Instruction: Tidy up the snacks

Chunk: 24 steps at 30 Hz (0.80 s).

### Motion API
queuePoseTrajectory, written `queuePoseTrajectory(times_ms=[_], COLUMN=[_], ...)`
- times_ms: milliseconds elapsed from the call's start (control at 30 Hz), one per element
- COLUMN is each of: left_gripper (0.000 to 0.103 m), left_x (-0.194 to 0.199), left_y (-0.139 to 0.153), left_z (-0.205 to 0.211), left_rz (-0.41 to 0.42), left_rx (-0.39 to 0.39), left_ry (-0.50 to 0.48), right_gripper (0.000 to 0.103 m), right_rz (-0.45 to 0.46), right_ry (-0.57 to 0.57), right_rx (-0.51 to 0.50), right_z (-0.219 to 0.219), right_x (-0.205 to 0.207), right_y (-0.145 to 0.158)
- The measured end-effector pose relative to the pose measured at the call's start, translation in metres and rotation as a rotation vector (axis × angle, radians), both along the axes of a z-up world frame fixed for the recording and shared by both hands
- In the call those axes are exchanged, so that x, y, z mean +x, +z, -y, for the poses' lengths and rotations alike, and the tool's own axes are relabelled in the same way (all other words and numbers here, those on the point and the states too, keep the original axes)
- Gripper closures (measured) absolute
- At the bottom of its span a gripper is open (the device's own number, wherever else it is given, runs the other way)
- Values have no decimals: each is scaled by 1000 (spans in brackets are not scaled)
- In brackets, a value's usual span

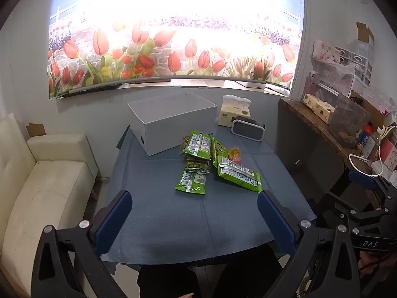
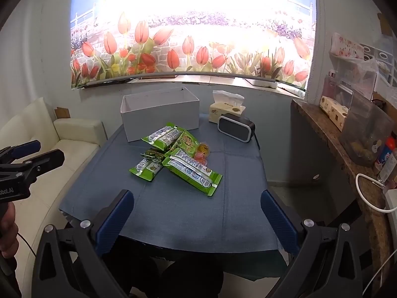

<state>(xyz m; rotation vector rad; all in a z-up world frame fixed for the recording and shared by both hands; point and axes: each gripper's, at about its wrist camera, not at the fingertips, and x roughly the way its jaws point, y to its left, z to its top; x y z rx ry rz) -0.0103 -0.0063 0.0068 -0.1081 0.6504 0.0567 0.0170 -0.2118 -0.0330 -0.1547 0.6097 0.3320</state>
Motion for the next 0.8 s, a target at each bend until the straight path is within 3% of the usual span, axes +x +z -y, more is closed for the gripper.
queuePoseTrajectory(times_ms=[433, 800], left_gripper=[0, 0], left_x=[-3, -3], left_y=[2, 1], left_z=[12, 8], left_rz=[24, 12], left_rx=[87, 59], left_ry=[-11, -8], right_gripper=[0, 0], right_rz=[-10, 6], right_ry=[-12, 4], right_rx=[37, 4], right_z=[4, -2], right_x=[2, -2], right_y=[-1, 1])
